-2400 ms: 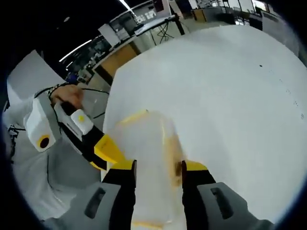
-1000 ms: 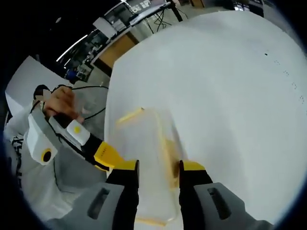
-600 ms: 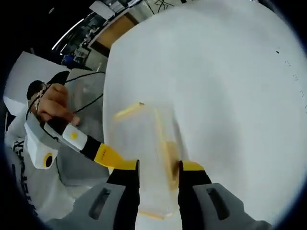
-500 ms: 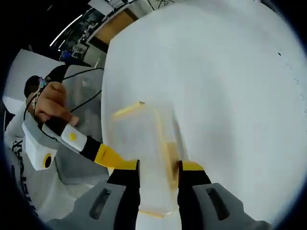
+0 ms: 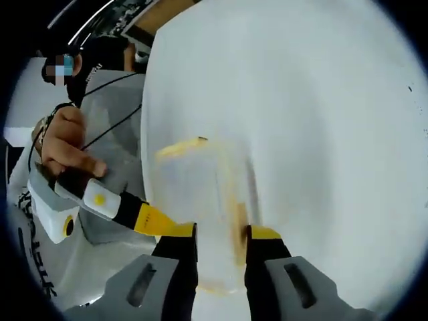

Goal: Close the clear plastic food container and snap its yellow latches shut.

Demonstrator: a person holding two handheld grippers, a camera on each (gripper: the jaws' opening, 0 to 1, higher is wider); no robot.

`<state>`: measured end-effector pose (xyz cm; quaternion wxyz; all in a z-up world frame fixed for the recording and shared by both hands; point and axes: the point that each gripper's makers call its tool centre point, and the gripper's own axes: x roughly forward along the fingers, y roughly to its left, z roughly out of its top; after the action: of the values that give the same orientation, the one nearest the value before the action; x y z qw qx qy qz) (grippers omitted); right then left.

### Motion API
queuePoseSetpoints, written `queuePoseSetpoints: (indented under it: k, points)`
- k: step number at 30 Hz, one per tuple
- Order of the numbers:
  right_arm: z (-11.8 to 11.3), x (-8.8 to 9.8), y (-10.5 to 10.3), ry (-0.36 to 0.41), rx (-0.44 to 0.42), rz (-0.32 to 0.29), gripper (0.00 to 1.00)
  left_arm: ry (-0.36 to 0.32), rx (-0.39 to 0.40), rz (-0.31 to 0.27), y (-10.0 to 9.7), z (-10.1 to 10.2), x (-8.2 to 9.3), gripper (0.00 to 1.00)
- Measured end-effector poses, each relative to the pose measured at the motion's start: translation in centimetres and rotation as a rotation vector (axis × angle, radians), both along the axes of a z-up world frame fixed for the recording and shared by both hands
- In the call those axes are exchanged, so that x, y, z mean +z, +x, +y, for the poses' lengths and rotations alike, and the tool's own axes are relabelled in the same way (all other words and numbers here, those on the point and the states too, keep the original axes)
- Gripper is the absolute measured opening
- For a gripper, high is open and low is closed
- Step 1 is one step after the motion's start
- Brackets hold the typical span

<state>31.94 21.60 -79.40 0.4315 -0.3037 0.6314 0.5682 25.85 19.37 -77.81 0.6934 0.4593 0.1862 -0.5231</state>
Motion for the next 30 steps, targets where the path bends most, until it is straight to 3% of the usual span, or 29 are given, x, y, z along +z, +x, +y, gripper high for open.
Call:
queuePoseSetpoints:
  k: [15,30]
  points:
    - [-0.7,0.57,-0.15,0.014,-0.036,0.0,0.24,-0.002,0.007,-0.007,-0.33,-0.14,-0.19,0.26]
    - [-0.75,0.92,-0.55,0.058,-0.044,-0.081,0.25,-0.016,0.013,-0.011,-0.5,-0.4,-0.16,0.28]
